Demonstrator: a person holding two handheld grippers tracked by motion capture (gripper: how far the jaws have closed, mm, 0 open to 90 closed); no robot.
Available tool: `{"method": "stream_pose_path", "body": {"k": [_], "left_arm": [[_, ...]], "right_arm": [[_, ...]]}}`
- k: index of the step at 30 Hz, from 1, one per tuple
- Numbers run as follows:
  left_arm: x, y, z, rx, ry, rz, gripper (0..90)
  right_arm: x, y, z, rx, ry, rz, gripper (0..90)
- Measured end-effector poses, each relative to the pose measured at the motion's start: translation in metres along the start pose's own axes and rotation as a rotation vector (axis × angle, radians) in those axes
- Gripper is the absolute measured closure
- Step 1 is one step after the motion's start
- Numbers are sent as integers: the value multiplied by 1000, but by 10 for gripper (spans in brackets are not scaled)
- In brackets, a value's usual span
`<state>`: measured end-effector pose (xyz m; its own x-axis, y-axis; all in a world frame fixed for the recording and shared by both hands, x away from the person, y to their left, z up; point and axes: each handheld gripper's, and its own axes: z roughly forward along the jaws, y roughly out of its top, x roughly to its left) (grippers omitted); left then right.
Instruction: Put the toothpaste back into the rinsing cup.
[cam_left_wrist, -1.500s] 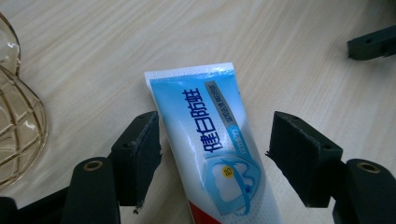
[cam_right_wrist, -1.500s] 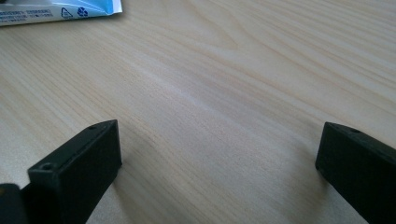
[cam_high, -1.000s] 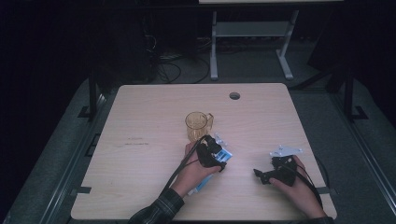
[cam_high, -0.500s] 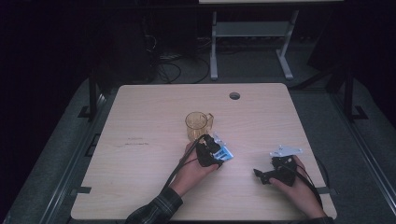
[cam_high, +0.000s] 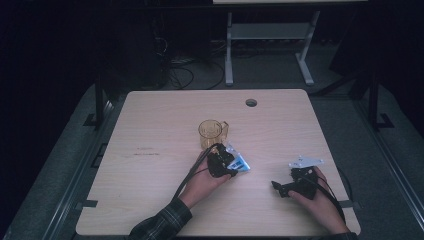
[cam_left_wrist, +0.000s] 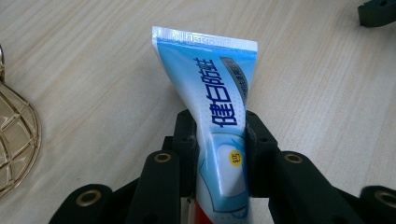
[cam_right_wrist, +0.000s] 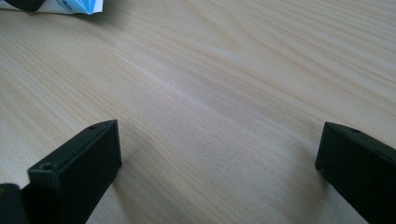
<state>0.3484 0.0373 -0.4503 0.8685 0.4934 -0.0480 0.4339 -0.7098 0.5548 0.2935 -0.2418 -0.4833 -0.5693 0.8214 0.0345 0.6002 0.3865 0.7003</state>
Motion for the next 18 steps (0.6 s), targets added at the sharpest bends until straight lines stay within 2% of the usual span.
{"method": "stream_pose_path", "body": {"k": [2,9,10,15,18], "left_arm": [[3,-1,-1,-8,-27,-8,710],[4,-4,-5,-40,-47,-3,712],[6,-5,-7,-63,-66,-20,712],[11,-8,-13,-91,-101,-28,713],[14,-11,-18,-116,-133,-50,714]], "right_arm": [[0,0,0,0,0,0,0],[0,0,0,0,0,0,0],[0,0,0,0,0,0,0],[0,0,0,0,-1,0,0],[0,0,0,0,-1,0,0]]}}
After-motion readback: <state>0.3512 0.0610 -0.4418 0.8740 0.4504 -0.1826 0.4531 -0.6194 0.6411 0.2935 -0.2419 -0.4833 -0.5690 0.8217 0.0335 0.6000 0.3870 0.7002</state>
